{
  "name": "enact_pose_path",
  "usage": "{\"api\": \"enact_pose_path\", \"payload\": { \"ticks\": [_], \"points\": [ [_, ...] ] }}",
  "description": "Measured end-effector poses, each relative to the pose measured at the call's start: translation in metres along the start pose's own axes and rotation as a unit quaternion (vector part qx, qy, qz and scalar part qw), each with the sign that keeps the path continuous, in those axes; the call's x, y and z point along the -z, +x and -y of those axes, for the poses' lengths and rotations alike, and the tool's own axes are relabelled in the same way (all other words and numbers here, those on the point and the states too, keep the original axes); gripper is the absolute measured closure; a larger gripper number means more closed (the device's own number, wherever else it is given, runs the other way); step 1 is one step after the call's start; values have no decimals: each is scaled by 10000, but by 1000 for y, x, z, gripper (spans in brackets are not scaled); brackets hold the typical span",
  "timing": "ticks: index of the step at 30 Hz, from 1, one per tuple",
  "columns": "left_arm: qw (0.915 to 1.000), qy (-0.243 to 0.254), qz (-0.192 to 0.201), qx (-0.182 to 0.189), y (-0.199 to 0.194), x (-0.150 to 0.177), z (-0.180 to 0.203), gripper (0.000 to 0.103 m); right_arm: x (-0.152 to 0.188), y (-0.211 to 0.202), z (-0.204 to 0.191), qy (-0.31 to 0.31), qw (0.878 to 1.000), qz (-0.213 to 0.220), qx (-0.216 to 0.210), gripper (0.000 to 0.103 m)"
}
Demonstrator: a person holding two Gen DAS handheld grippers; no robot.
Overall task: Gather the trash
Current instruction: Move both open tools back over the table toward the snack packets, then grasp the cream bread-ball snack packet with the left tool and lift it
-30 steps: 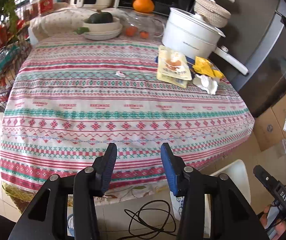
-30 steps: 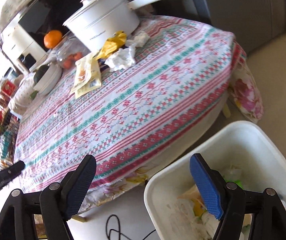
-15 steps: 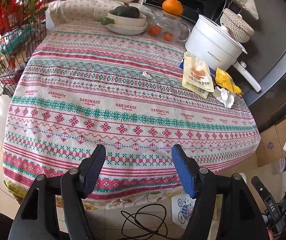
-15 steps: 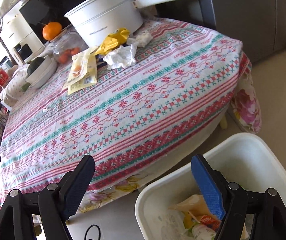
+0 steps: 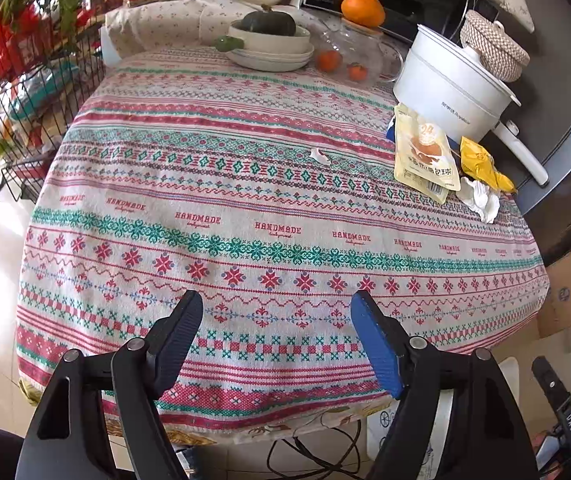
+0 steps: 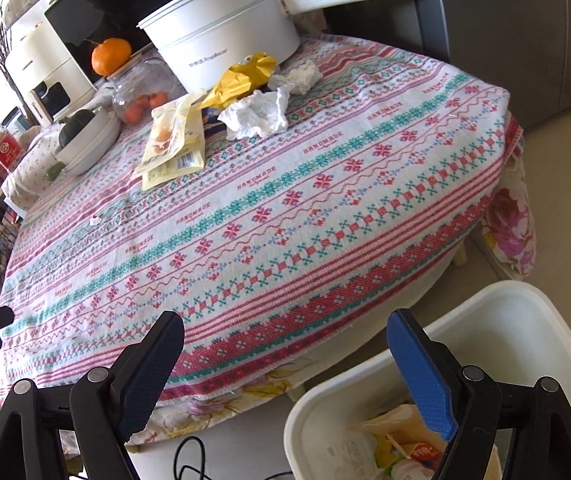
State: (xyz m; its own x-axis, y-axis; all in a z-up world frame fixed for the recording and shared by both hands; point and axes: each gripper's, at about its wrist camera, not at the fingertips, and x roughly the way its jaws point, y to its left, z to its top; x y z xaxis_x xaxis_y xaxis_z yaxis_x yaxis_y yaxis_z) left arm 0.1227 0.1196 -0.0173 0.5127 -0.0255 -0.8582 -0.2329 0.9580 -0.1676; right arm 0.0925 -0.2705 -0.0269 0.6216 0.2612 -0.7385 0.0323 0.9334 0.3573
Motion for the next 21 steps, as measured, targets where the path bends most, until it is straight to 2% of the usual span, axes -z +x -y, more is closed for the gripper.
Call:
{"api": "enact_pose_path", "payload": {
  "ticks": [5, 11, 15, 18, 21],
  "points": [
    [9996, 177, -197, 13, 14, -6, 10, 20, -21, 3, -18, -349, 9993, -4, -118, 16],
    [9991, 328, -278, -56, 25, -22, 19, 20, -71, 17, -45, -962, 9950, -58, -279, 12],
    [9985, 438, -311, -68, 31, -34, 29, 20, -109, 35, -55, -1019, 9938, -85, -446, 12],
    [9972, 585, -466, 44, 36, -47, 41, 19, -127, 52, -64, -1142, 9924, -131, -445, 12],
    [9966, 680, -459, 98, 40, -62, 48, 19, -137, 69, -67, -1079, 9924, -230, -548, 12]
  ]
}}
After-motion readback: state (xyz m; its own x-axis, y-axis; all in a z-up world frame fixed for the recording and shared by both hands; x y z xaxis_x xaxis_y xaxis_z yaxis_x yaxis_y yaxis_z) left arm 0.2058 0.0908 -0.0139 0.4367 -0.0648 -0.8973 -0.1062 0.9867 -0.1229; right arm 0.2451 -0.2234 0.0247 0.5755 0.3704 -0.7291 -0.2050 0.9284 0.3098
